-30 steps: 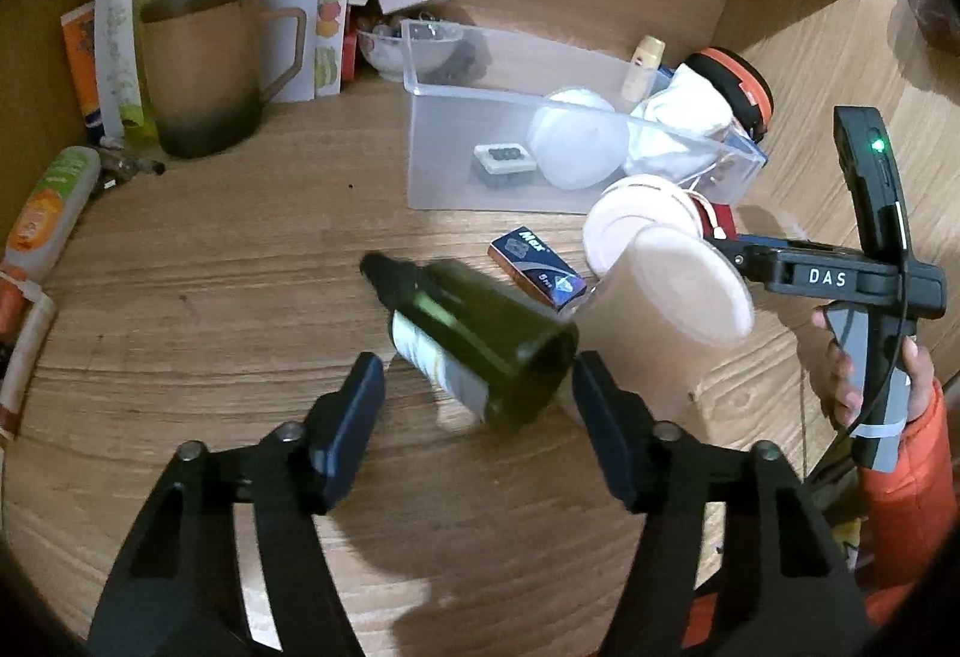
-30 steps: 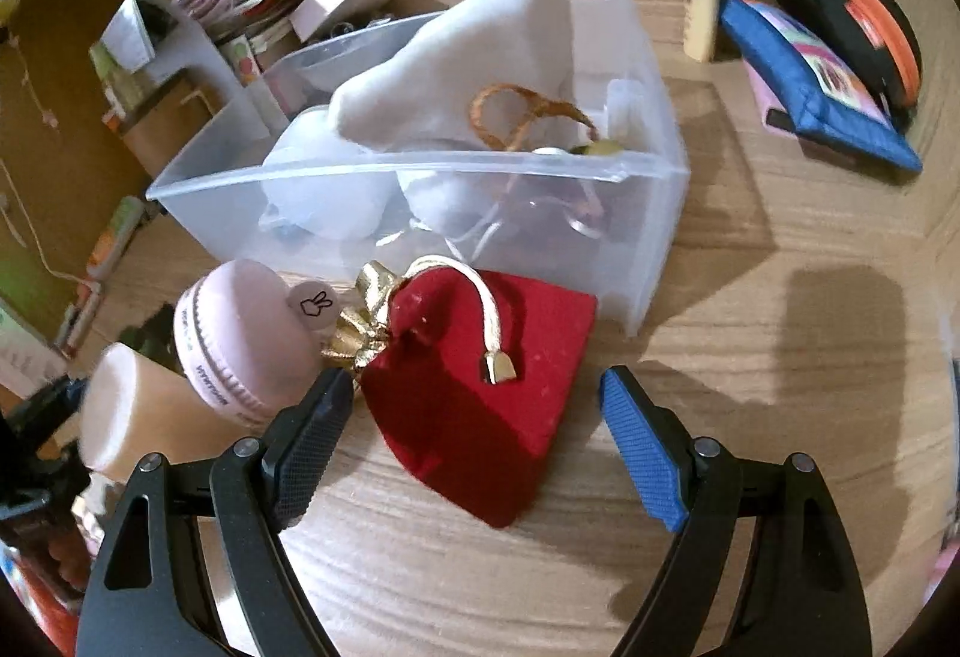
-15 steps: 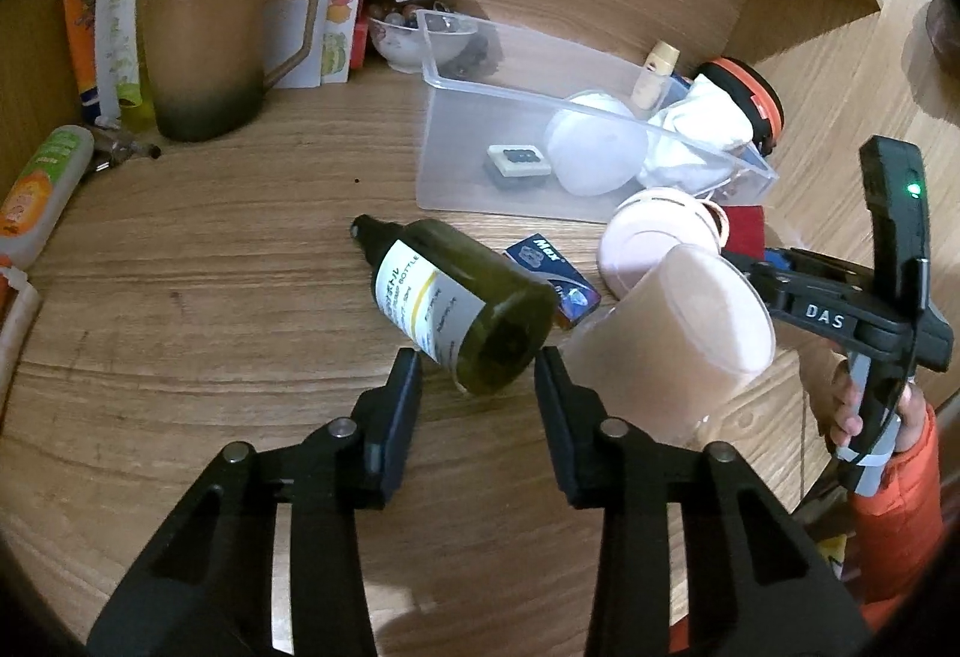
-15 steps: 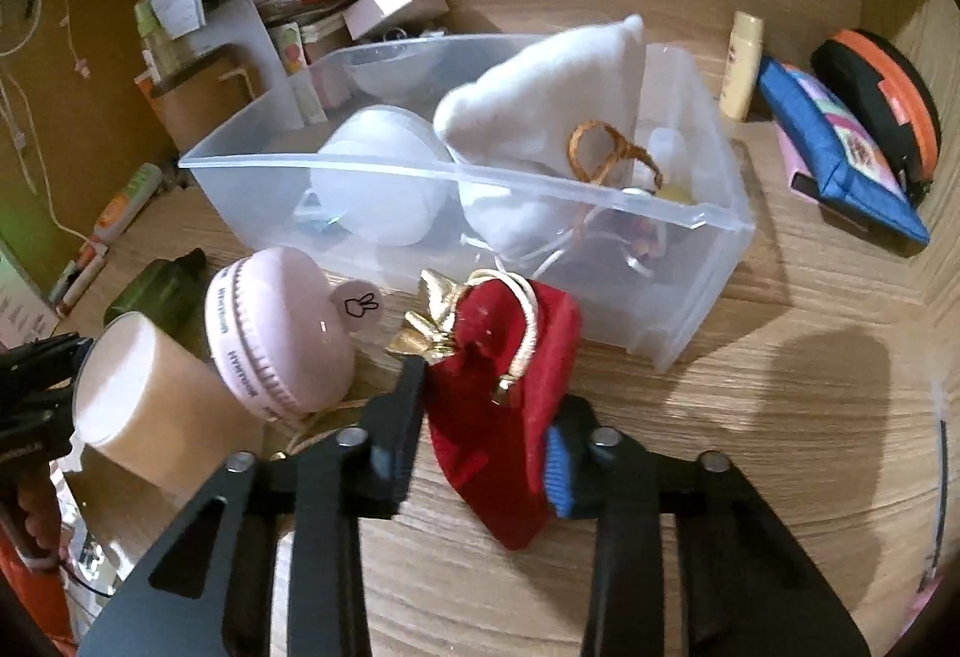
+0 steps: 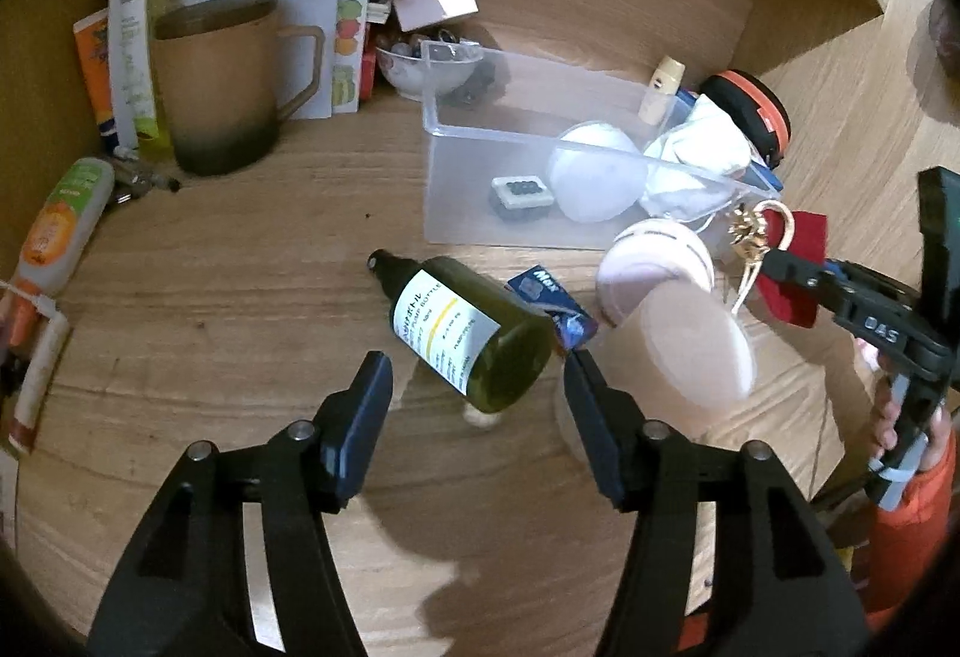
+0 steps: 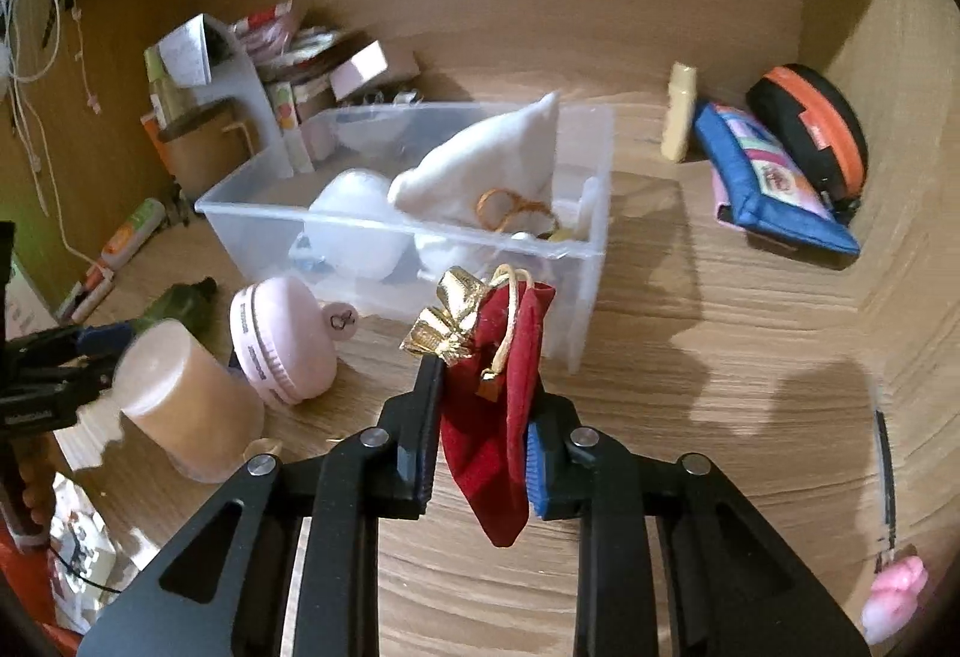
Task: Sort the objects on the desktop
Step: 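Grasp the green glass bottle with the left gripper while the right gripper grasps the red pouch, then lift the green bottle with the left gripper while the right gripper lifts the red pouch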
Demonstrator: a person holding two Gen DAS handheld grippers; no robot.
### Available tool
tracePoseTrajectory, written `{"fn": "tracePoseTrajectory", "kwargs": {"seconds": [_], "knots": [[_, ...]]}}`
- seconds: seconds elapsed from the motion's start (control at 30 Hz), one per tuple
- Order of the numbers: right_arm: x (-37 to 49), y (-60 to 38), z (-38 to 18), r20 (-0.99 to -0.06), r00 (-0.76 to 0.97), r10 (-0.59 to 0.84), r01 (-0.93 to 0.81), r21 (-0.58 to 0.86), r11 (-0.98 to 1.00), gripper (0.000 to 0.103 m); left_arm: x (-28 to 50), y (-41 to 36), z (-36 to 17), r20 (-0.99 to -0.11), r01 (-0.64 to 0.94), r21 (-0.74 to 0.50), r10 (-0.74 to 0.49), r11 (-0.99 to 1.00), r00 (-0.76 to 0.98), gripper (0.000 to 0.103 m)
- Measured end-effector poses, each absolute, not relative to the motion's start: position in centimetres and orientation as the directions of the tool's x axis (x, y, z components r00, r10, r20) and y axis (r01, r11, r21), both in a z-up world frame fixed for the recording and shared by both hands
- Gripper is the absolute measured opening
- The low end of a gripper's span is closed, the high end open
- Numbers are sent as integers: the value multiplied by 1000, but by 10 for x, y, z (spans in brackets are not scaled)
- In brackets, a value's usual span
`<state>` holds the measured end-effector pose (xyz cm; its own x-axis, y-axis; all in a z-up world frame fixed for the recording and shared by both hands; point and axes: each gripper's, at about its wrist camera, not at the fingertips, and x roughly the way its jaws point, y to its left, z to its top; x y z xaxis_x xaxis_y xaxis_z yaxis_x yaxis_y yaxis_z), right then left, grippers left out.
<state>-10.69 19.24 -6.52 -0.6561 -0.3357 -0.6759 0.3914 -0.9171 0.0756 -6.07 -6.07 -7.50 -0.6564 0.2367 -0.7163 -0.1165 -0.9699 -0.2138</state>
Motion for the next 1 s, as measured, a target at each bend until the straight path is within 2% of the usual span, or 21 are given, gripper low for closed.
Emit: {"fn": "tracePoseTrajectory", "kwargs": {"seconds": [0.17, 0.3, 0.53, 0.7, 0.83, 0.93, 1.0], "knots": [[-102, 200, -53, -642, -680, -354, 393, 89, -915, 21, -79, -56, -76, -731, -88, -212, 218, -973, -646, 60], [-100, 203, -47, -625, -689, -367, 402, 91, -911, 21, -93, -57, -76, -735, -80, -216, 216, -973, -642, 69], [-100, 206, -46, -621, -686, -378, 413, 95, -906, 21, -118, -63, -79, -750, -81, -178, 188, -981, -634, 70], [-101, 207, -46, -621, -686, -380, 414, 97, -905, 21, -128, -69, -83, -748, -100, -208, 224, -973, -625, 73], [-103, 208, -42, -611, -689, -388, 412, 110, -904, 21, -126, -66, -79, -730, -110, -182, 209, -977, -651, 67], [-104, 209, -35, -596, -694, -405, 416, 127, -900, 21, -120, -59, -73, -713, -138, -140, 196, -981, -673, 56], [-104, 209, -29, -584, -698, -413, 420, 134, -898, 21, -120, -56, -71, -710, -142, -126, 189, -982, -678, 55]]}}
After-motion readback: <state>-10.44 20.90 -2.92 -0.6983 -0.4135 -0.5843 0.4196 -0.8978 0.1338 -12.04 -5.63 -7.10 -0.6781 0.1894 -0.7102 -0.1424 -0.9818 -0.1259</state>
